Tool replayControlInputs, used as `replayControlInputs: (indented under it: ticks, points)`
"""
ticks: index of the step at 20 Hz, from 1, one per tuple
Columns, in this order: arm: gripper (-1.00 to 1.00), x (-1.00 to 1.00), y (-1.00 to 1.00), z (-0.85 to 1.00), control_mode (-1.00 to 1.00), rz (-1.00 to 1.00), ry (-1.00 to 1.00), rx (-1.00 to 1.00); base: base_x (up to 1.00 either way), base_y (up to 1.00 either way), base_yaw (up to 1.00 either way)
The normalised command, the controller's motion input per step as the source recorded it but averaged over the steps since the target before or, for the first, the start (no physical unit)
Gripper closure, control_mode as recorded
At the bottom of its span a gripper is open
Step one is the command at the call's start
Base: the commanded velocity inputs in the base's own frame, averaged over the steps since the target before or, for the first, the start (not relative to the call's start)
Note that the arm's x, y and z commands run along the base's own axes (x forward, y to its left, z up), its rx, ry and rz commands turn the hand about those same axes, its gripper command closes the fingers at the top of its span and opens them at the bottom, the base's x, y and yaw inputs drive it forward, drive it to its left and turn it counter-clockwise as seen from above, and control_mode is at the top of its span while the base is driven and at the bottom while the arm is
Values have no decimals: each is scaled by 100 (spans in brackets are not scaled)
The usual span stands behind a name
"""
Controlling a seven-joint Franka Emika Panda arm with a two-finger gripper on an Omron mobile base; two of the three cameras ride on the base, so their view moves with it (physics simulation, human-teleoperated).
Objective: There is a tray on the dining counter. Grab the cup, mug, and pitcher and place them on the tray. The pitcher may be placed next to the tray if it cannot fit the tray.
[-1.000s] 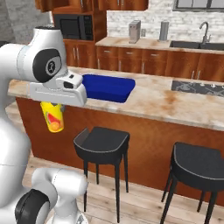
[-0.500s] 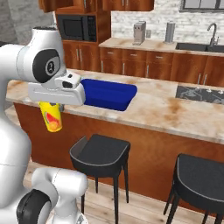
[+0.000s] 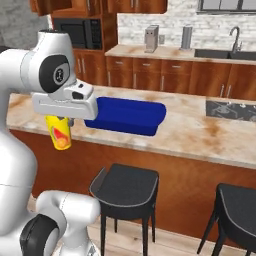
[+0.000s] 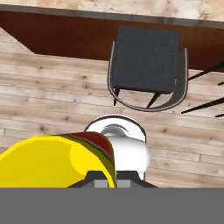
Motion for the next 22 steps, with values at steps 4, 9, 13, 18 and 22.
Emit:
replayControlInputs:
  ticks: [4,9,13,18,22]
  points:
    - [100,0,0,0,100,0,0,0,47,56,-22]
    - [100,0,0,0,100,0,0,0,55,41,-17]
    - [100,0,0,0,100,0,0,0,46,20,-9]
    - [100,0,0,0,100,0,0,0,40,30,-8]
    - [100,0,0,0,100,0,0,0,11,22,-1]
